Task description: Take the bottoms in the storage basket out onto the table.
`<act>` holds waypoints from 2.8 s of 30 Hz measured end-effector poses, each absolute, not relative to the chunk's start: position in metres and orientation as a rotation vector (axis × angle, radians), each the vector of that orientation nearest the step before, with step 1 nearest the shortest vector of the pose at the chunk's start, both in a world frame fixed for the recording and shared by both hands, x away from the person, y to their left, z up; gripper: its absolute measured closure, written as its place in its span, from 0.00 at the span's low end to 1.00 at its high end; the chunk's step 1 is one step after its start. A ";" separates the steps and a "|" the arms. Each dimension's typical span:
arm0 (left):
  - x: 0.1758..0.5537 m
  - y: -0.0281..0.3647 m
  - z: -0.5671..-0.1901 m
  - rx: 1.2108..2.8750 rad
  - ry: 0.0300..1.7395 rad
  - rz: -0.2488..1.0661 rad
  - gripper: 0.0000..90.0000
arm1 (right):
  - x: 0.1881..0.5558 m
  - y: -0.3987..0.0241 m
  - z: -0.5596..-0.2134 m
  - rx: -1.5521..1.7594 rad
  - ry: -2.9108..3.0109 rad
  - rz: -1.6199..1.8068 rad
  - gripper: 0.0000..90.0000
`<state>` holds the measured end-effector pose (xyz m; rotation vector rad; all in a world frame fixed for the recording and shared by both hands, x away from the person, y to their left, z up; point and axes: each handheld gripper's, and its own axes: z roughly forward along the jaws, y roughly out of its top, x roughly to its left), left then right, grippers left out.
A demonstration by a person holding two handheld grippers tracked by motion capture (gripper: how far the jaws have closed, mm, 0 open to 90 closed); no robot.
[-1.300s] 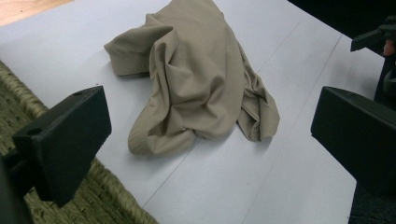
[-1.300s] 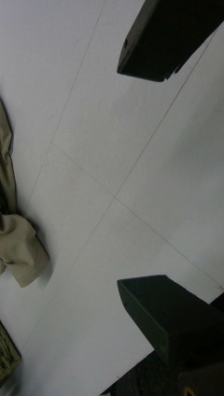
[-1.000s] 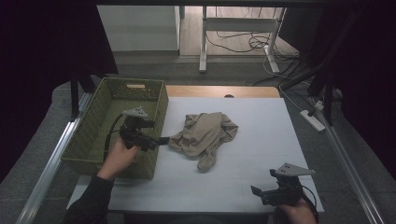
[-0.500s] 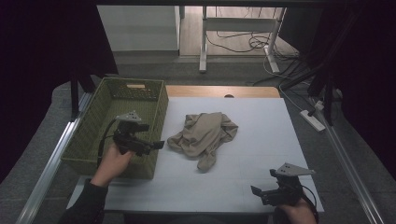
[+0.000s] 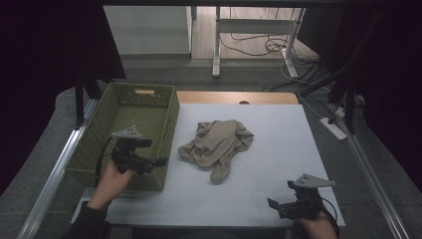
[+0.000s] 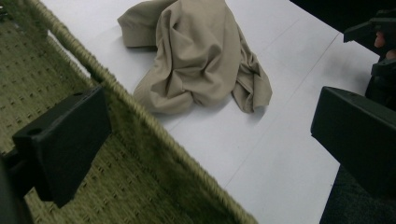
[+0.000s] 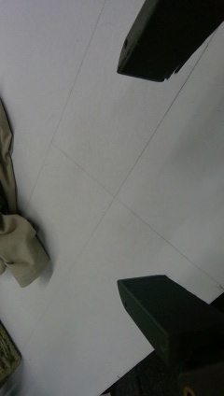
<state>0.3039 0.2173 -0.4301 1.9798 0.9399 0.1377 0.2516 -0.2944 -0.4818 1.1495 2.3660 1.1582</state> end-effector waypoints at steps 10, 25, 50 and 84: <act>0.285 0.227 -0.437 1.962 0.965 0.128 0.00 | 0.252 -0.294 -0.482 1.150 2.368 1.153 0.01; 0.253 0.246 -0.445 1.937 1.015 0.154 0.00 | 0.252 -0.294 -0.482 1.149 2.372 1.145 0.01; 0.205 0.280 -0.462 1.878 1.155 0.242 0.00 | 0.252 -0.293 -0.482 1.157 2.372 1.143 0.01; 0.191 0.294 -0.502 1.919 1.181 0.165 0.00 | 0.252 -0.293 -0.482 1.159 2.368 1.144 0.01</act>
